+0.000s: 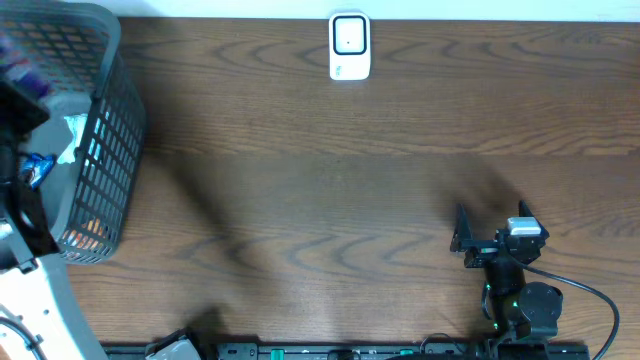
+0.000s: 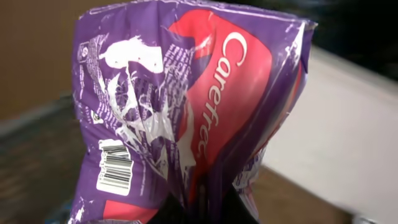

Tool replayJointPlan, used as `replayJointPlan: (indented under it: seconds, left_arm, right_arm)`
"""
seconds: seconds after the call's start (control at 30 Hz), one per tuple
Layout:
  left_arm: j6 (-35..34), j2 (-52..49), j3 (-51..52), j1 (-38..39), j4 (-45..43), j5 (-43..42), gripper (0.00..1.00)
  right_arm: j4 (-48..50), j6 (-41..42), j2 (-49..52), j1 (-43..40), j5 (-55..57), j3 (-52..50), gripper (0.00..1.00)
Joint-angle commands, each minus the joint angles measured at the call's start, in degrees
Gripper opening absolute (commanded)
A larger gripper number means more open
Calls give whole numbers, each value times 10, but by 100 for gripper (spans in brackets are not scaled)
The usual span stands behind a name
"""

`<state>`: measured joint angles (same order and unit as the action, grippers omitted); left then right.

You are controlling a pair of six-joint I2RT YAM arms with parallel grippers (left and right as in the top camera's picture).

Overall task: Scan the item barcode
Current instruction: 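Carry the purple pack out and drop it on the table near the scanner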

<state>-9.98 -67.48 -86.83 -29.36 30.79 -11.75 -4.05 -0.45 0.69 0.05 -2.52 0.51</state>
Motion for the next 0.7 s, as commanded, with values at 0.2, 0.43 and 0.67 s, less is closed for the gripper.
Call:
replayJointPlan:
  seconds: [0.2,0.43,0.67]
  left_arm:
    - [-74,-24,-3,313,-79,-185,7]
    - [-75,-161,-3,499,19,1,7]
    - [-153,-344,-3,617,-12,117,8]
  right_arm:
    - [-1,8,-3,-7,5,-2,99]
    - [-1,8,-3,-7,5,-2,99]
    - [-1,8,-3,-7,5,-2,99]
